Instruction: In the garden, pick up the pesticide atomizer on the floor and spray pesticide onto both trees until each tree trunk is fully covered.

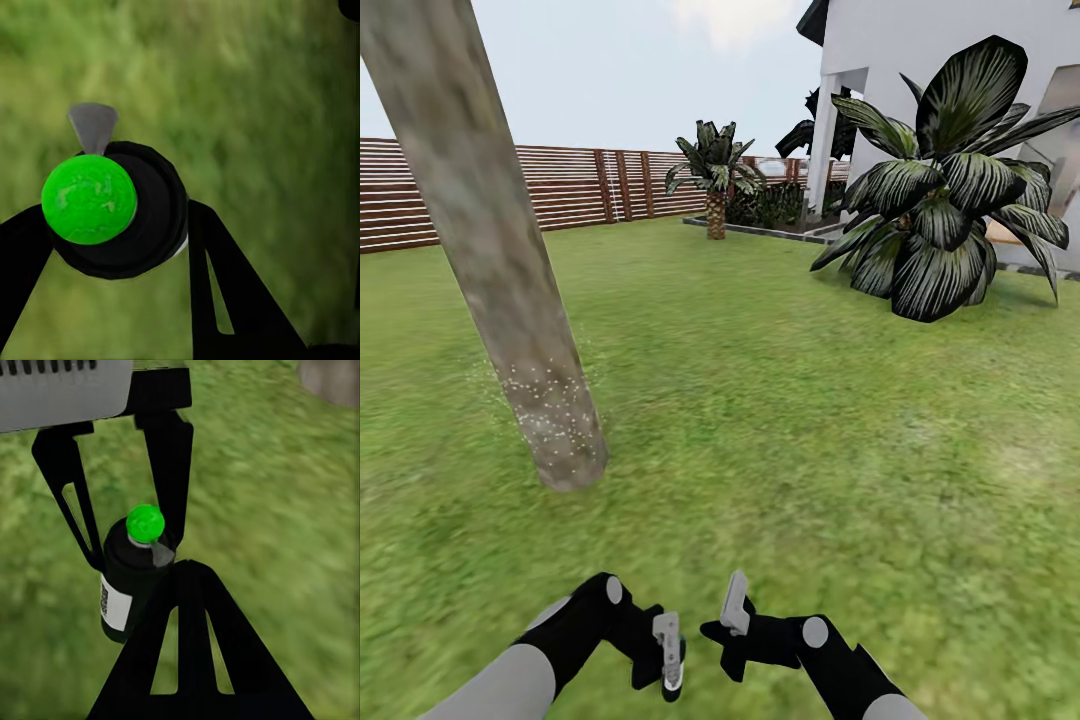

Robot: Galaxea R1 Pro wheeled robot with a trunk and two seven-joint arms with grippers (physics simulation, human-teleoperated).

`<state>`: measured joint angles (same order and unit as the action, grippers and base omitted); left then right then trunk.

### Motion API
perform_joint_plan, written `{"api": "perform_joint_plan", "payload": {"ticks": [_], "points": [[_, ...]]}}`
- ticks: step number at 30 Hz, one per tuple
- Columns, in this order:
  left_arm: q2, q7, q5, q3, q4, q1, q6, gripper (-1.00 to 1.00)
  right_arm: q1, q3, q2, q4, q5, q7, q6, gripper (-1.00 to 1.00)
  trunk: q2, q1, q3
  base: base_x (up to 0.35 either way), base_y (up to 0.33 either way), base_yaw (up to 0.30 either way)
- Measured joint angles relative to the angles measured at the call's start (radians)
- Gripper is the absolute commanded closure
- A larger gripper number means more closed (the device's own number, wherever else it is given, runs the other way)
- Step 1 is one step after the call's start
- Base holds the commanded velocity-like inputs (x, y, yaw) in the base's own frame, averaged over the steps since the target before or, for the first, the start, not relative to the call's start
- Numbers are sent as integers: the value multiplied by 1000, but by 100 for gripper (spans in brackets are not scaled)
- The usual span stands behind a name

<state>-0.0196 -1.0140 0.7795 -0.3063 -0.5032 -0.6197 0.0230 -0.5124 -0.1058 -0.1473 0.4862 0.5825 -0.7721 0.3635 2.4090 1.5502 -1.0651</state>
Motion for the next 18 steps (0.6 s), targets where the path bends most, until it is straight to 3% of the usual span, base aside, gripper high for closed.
{"api": "perform_joint_plan", "payload": {"ticks": [11,18], "points": [[-33,-7,-10,0,-15,0,-2,100,0,0,0,0,-1,0,0,100,0,0,0,0,0,0],[-34,-12,-12,0,-15,-1,-10,100,0,0,0,0,-1,1,0,100,0,0,0,0,0,0]]}}
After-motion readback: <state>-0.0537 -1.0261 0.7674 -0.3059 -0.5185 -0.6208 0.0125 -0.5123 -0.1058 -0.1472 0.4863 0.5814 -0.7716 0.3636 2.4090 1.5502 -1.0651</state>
